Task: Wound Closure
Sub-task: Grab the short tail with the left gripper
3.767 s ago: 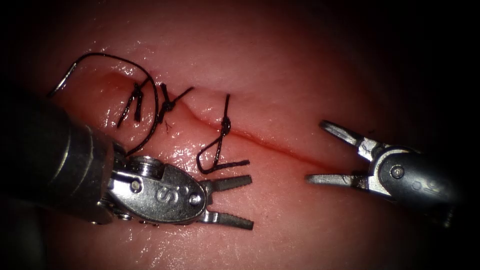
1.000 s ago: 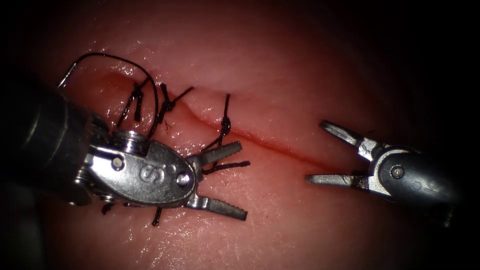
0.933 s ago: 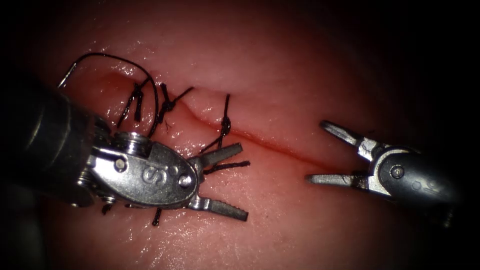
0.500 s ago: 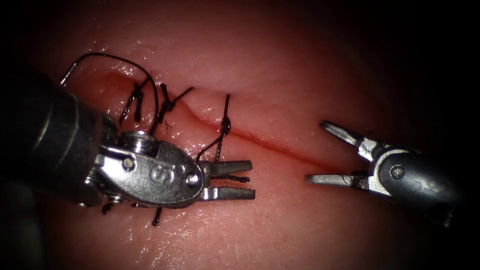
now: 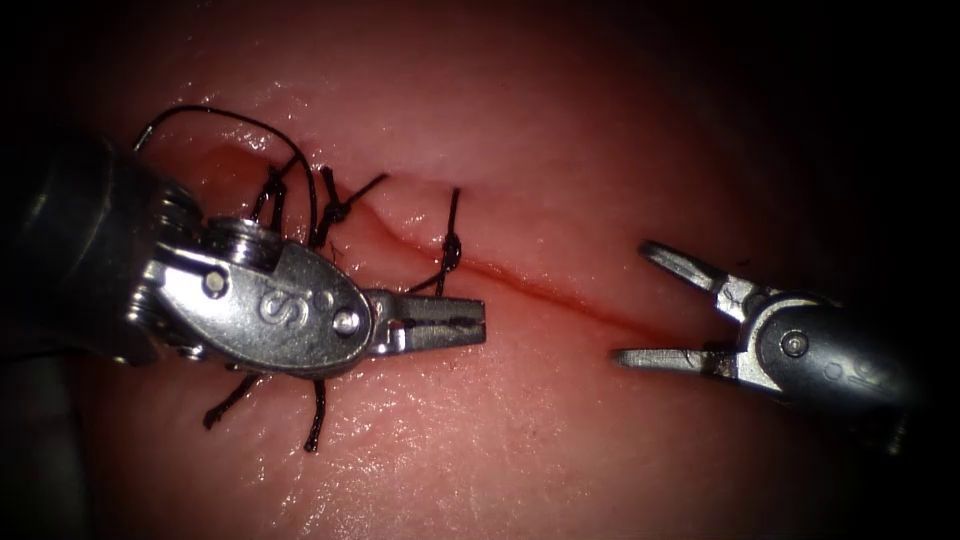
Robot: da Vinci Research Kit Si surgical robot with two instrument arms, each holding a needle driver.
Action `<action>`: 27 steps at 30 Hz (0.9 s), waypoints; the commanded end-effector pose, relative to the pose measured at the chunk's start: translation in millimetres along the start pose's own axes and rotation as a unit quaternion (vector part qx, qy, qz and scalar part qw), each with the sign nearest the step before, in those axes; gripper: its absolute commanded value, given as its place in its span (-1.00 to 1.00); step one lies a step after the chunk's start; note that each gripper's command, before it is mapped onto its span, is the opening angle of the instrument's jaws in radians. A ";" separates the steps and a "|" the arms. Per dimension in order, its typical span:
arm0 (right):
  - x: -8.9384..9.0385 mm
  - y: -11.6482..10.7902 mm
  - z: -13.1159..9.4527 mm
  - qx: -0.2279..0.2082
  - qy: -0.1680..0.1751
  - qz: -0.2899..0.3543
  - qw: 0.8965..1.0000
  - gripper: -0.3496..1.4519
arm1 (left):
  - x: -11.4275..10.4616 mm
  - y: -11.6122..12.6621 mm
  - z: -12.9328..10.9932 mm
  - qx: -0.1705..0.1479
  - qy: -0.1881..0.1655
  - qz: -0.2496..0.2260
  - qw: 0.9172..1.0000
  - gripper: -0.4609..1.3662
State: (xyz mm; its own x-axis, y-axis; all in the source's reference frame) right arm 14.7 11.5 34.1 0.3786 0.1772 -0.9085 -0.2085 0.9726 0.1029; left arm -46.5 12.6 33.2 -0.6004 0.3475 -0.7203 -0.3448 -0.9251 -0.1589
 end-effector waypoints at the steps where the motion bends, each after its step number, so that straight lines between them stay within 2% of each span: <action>1: 0.0 -0.2 0.2 0.010 0.011 -0.001 1.000 0.34 | 0.0 0.2 0.0 -0.008 0.005 0.002 1.000 -0.88; 9: 0.3 -1.2 2.2 0.028 0.039 -0.010 0.999 0.58 | 0.5 1.0 -0.5 -0.020 0.014 0.033 0.999 -0.88; 16: 0.7 -2.0 4.5 0.026 0.056 -0.016 0.998 0.85 | 1.1 1.4 -0.9 -0.032 0.019 0.048 0.998 -0.88; 22: 1.6 -3.3 7.1 0.016 0.061 -0.017 0.998 0.88 | 1.6 1.7 -1.0 -0.035 0.021 0.053 0.998 -0.88; 27: 2.0 -3.4 8.5 0.019 0.069 -0.019 0.997 0.85 | 1.8 2.0 -1.0 -0.039 0.023 0.053 0.998 -0.88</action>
State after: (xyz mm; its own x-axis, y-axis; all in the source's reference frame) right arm 24.3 9.9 35.3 0.2546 0.1196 -0.9596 -0.1710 0.9823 0.0771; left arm -47.6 11.2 30.9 -0.5958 0.2412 -0.7661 -0.2253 -0.9657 -0.1289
